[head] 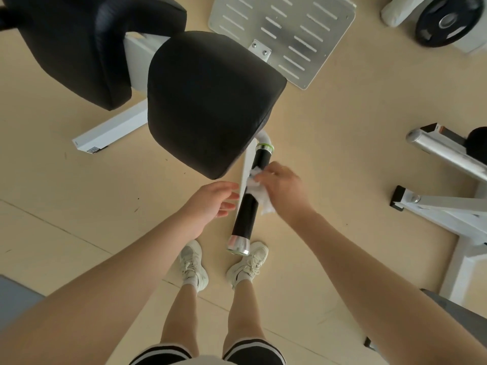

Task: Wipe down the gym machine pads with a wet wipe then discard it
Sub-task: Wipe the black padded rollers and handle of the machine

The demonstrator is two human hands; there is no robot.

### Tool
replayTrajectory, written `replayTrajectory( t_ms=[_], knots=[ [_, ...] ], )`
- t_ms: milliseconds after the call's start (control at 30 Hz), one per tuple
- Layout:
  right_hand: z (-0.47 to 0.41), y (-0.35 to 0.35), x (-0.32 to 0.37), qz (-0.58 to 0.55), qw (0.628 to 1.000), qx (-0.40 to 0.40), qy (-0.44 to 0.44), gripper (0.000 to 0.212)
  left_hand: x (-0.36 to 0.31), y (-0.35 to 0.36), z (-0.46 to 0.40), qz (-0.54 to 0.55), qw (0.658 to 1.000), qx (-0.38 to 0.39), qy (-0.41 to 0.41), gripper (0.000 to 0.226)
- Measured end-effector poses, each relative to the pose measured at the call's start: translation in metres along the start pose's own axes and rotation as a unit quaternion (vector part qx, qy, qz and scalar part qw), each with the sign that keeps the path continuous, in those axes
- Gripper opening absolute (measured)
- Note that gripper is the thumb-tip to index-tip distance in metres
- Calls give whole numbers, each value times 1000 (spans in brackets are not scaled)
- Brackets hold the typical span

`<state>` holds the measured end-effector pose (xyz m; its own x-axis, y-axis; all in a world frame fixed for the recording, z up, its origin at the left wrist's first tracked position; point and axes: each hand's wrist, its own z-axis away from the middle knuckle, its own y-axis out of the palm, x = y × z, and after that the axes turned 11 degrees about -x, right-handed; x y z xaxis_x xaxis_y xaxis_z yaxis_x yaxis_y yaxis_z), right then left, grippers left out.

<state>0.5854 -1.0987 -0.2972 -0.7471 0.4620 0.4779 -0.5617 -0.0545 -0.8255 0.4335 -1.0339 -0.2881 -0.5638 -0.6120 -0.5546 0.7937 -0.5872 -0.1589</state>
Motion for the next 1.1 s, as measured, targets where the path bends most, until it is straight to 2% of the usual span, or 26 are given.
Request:
replayTrajectory(
  t_ms=[67, 133, 200, 267, 367, 400, 533, 600, 633, 733, 767, 900, 1100],
  knots=[
    [-13, 6, -17, -114, 979, -108, 132, 20, 4, 3, -2, -5, 999, 37, 30, 36],
    [-24, 16, -34, -182, 937, -176, 240, 20, 7, 6, -3, -8, 997, 61, 48, 45],
    [-28, 27, -35, -319, 870, -156, 342, 15, 9, 10, -4, -10, 995, 72, 61, 49],
    [-25, 39, -27, -429, 821, -88, 366, 16, 8, 11, -3, -4, 995, 72, 64, 49],
    [-5, 47, -16, -534, 752, -49, 383, 22, 5, 12, -3, -7, 996, 67, 63, 50],
    [6, 48, -15, -543, 747, -43, 382, 22, 4, 12, -3, -12, 996, 67, 65, 50],
    [60, 52, -13, -504, 789, 51, 347, 24, 3, 13, -2, -32, 995, 59, 74, 52],
    [75, 51, -8, -531, 769, 82, 346, 25, 1, 13, -1, -31, 996, 55, 66, 51],
    [75, 49, -6, -556, 746, 75, 359, 23, 0, 14, 0, -32, 996, 55, 61, 51],
    [47, 47, -5, -634, 641, 0, 433, 18, -1, 14, 3, -44, 995, 58, 63, 51],
    [35, 47, -4, -638, 627, -19, 447, 17, -1, 14, 3, -48, 995, 56, 66, 51],
    [21, 50, -1, -628, 631, -28, 455, 16, 1, 15, 4, -57, 994, 49, 77, 50],
    [84, 54, 11, -636, 627, 70, 444, 24, 11, 13, 8, -58, 996, 26, 68, 43]
  ],
)
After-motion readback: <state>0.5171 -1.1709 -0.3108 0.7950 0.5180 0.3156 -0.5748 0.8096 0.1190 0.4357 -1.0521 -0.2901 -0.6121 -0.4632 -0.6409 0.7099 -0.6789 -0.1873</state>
